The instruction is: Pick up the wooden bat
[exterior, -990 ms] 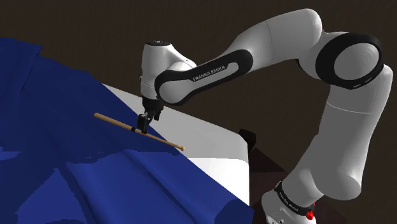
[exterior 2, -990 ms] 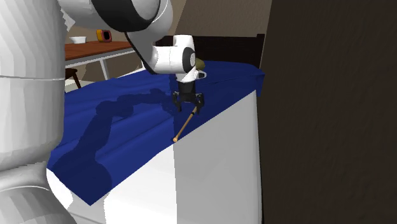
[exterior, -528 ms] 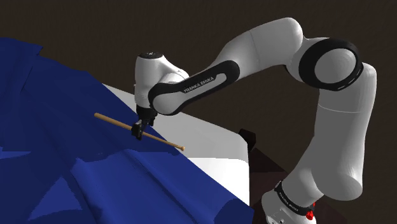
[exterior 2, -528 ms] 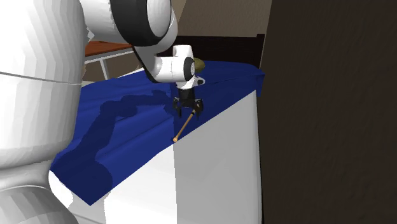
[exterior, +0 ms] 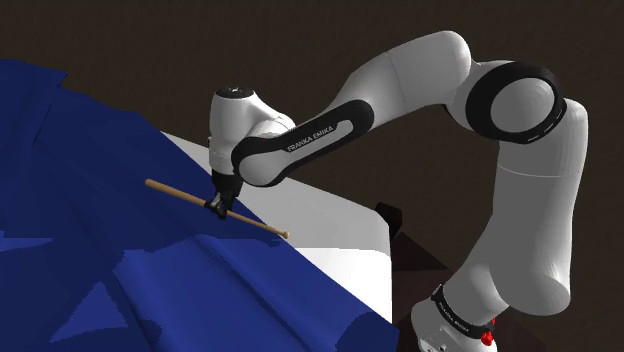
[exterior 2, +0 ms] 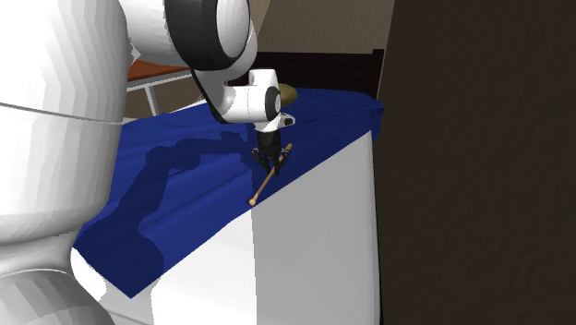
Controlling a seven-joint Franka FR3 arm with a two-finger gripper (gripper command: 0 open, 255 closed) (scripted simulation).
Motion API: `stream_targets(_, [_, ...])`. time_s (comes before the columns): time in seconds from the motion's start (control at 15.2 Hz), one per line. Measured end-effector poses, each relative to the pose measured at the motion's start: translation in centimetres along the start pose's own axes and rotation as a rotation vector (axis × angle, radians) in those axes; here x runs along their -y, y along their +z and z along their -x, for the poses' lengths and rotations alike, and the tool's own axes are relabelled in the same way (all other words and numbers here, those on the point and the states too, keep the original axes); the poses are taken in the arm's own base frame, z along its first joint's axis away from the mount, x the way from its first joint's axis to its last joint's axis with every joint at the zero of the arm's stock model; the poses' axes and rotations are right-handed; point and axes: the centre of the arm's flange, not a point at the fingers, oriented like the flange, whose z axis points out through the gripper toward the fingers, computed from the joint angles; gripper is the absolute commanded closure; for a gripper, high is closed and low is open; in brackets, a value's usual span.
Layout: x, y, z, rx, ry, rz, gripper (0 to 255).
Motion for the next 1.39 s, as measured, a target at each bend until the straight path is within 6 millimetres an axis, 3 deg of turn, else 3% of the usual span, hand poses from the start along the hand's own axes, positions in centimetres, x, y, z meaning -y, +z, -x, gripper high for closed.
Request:
stream_targets(0.46, [-0.6,-0.3,0.1,0.005,0.006,0.002,255])
stream_targets(1.39, [-1.1,-7.2,-0.2,0.007,0.007,0.003,255])
